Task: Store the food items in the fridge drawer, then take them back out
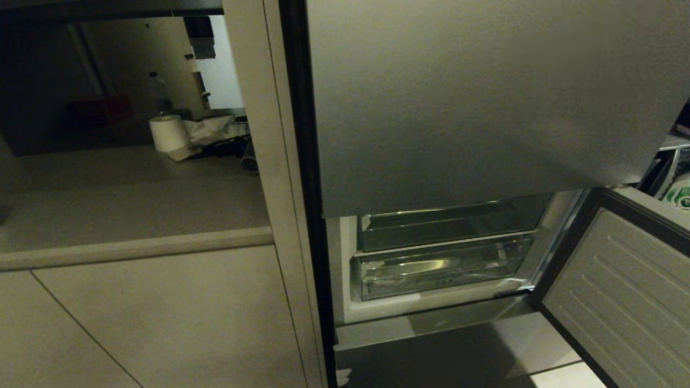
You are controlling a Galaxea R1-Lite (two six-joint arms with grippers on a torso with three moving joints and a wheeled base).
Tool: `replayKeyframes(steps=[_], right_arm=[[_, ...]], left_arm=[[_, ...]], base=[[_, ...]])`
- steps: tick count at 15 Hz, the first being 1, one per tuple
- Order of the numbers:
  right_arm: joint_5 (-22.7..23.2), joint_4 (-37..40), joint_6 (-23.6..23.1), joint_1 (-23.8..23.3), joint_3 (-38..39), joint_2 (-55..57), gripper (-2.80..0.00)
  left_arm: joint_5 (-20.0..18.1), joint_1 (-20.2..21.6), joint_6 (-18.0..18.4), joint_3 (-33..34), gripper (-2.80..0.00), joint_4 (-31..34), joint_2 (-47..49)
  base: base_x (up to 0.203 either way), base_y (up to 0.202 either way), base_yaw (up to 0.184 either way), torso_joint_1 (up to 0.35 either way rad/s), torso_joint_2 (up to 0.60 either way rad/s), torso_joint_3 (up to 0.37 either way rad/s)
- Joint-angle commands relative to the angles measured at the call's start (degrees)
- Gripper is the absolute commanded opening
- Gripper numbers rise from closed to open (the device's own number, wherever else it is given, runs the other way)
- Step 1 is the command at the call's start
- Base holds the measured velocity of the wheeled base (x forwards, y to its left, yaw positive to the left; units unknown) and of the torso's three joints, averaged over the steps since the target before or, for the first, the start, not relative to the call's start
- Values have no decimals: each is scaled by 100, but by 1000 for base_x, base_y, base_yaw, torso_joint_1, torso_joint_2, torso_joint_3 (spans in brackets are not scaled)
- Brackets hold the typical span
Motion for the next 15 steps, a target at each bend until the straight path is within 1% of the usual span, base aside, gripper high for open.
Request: replayKeyframes(steps=[1,3,5,7,11,12,15], right_arm=[[-8,-7,50,-6,178,-142,-280],[-17,-7,85,-6,178,-142,-280],[-26,-15,278,-6,178,-142,-280],[-68,-15,303,-6,178,-144,-280],[-142,-33,595,-6,178,-142,-280],[-149,-33,595,-6,178,-151,-280],[-149,-33,595,-6,178,-142,-280]], left_arm=[[2,0,-4,5,-280,6,5],[2,0,-4,4,-280,6,5],[2,0,-4,4,-280,6,5],[2,0,-4,-4,-280,6,5],[2,0,5,-4,-280,6,5],[2,0,-4,-4,-280,6,5],[2,0,-13,-4,-280,6,5]], base=[[0,0,0,0,0,0],[0,0,0,0,0,0],[0,0,0,0,0,0],[0,0,0,0,0,0],[0,0,0,0,0,0],[-70,0,2,14,2,2],[-185,0,4,-1,4,3]])
